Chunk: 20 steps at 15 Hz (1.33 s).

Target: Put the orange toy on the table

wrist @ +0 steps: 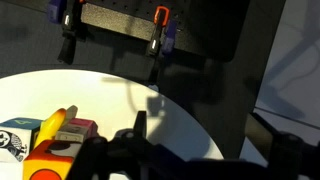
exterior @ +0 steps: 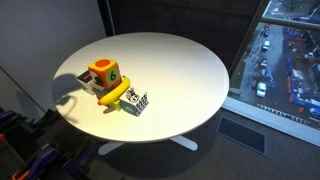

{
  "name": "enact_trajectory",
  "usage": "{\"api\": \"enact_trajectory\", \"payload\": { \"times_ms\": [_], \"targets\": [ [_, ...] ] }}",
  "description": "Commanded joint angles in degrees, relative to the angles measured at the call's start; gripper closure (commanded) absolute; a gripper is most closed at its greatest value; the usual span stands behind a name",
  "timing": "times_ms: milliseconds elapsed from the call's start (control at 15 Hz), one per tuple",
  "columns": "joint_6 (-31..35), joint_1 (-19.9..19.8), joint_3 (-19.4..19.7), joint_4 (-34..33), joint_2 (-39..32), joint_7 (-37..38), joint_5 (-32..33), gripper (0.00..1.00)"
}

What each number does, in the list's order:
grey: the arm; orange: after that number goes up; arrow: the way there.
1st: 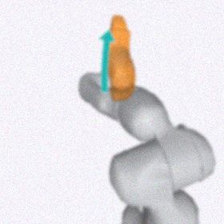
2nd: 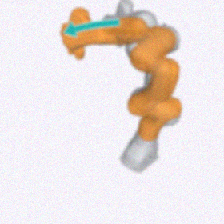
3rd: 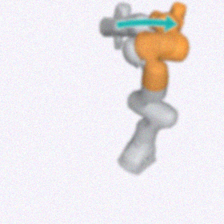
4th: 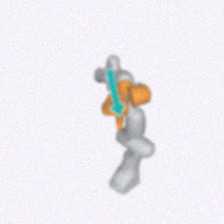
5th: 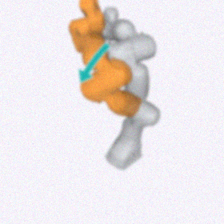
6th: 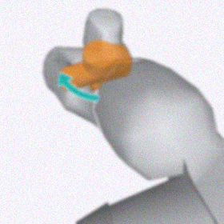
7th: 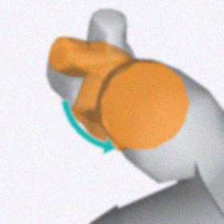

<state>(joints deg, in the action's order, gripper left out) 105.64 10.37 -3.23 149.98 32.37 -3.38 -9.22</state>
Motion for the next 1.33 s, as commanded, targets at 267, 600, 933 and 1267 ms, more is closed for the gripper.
{"api": "enact_trajectory", "payload": {
  "times_ms": [267, 600, 933, 1267],
  "targets": [
    [-0.24, -0.68, -0.62, -0.14, 0.01, -0.28, -0.29, 0.0],
    [2.2, -1.26, -1.16, -1.2, -1.02, 0.5, 0.73, 0.0],
    [7.04, -2.54, -1.7, -3.18, -2.36, 1.41, 2.63, 0.0],
    [10.4, -5.32, -2.53, -7.17, -5.39, 5.0, 7.24, 0.0]
  ]
}}
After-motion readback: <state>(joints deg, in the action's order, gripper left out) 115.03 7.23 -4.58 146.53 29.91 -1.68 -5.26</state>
